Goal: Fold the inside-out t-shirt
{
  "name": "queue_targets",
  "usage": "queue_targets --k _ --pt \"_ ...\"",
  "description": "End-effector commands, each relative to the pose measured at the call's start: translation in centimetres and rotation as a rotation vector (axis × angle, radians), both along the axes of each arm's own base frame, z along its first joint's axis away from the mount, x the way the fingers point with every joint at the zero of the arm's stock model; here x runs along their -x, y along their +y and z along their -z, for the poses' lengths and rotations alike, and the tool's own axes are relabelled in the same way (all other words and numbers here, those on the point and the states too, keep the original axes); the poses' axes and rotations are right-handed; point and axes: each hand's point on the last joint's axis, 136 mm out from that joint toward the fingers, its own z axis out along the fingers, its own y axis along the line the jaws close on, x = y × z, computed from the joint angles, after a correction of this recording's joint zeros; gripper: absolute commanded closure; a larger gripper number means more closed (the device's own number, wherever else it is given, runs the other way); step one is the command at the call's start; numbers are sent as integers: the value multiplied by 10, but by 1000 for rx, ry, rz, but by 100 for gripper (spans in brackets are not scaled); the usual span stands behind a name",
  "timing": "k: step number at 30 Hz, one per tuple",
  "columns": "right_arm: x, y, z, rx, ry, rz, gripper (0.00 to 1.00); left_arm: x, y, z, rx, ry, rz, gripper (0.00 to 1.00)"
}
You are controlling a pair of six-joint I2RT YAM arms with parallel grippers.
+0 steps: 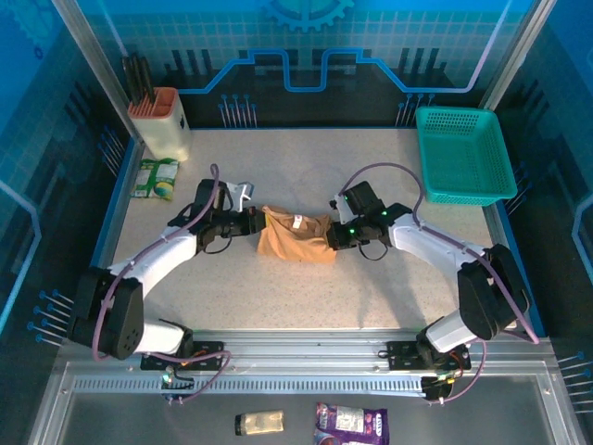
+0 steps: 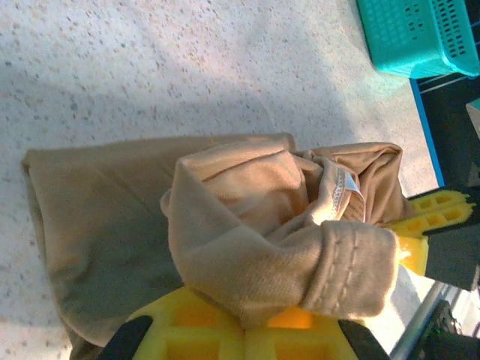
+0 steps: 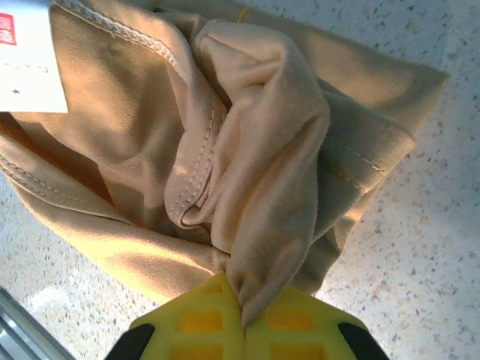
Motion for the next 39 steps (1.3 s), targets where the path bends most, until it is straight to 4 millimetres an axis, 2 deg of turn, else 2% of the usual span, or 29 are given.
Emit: queue_targets --k 1,5,9,13,16,18,21,23,25,29,31,33,36,39 --pt "-19 -3 3 12 11 45 100 -19 1 4 -46 -14 -12 100" --pt "-37 -5 21 23 46 78 100 -38 5 24 -98 9 -41 100" --pt "-53 -6 44 33 81 100 100 -54 9 55 -157 85 -68 100" --pt "-57 -9 64 48 131 131 100 -61 10 85 -195 167 -71 100" --pt "-56 -11 68 50 150 143 100 -62 23 97 -264 207 -131 100" --pt "-54 -13 66 49 151 147 100 -62 27 95 -283 216 -150 94" --pt "-50 -13 59 45 157 143 100 -64 22 84 -261 207 -128 85" --pt "-48 -15 48 44 154 149 88 -65 24 73 -266 196 -135 73" --pt "-45 -18 38 49 152 160 74 -65 26 55 -269 170 -139 65" --pt "-40 -38 14 97 130 243 65 -58 31 11 -283 105 -133 61" --pt "-40 -40 3 79 123 264 63 -51 28 -2 -272 101 -113 62" --pt "-43 -27 -7 18 123 242 63 -44 18 -8 -235 123 -69 67" --pt "-51 6 -17 -121 150 166 65 -37 6 7 -244 229 -49 78" --pt "-61 26 -13 -179 186 123 67 -38 -5 27 -261 291 -42 86"
